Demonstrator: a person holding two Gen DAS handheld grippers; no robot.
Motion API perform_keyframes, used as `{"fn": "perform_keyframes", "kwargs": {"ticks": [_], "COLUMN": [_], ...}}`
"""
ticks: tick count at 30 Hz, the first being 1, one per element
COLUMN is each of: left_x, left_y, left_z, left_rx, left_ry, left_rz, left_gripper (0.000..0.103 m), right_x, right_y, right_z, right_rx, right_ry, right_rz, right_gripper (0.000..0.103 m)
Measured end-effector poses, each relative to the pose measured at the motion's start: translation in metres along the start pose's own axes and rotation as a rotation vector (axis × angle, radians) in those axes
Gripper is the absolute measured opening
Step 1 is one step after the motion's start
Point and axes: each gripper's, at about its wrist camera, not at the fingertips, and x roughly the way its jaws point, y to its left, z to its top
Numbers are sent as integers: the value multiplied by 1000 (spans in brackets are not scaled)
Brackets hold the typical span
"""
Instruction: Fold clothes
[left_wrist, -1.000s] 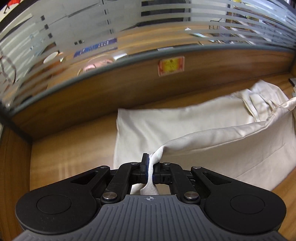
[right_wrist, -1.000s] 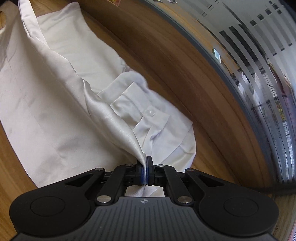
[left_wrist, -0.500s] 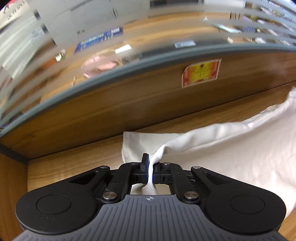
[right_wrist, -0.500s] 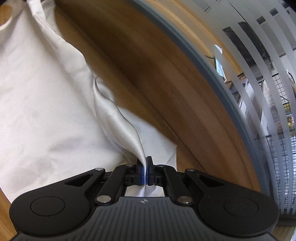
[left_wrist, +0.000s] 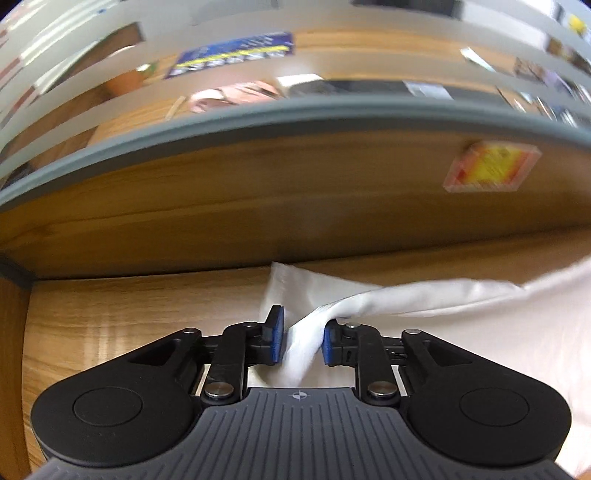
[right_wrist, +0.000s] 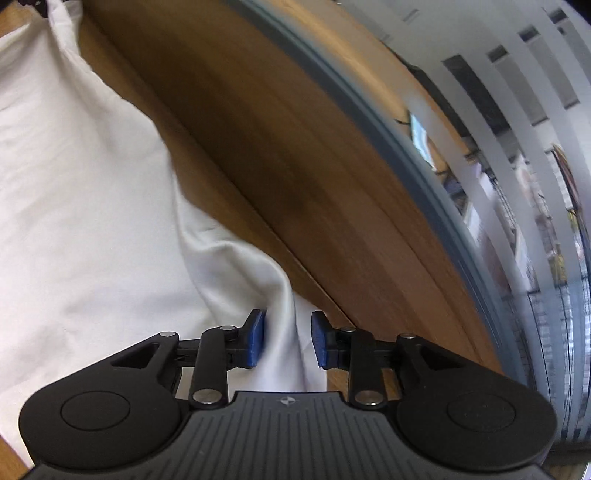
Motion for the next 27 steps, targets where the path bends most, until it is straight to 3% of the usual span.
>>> {"fn": "perform_keyframes", "kwargs": {"ticks": [3, 5, 7, 9, 14, 23, 27], "left_x": [-2, -5, -11, -19, -24, -45, -57], "left_y": [5, 9, 17, 26, 44, 46, 36], "left_z": [-2, -2, -4, -5, -3, -45, -77], "left_rx": [-21, -29, -46, -63, -97, -13, 126], "left_ry": [-13, -19, -37, -51, -38, 15, 35], "left_rz": [21, 35, 55, 68, 58, 9, -6], "left_gripper": [37, 43, 44, 49, 50, 52, 52], "right_x": [-5, -10, -16, -23, -41, -77, -90], "right_y": [-1, -2, -3, -4, -9, -14, -11], "right_z": [-5, -8, -12, -17, -30, -77, -98], "right_rx": [22, 28, 32, 45, 85, 219, 231], "right_ry": [-12, -23, -21, -15, -10, 24, 45], "right_rz": [-68, -108, -112, -119, -133, -16, 29], "right_gripper": [32, 39, 44, 44, 44, 53, 54]}}
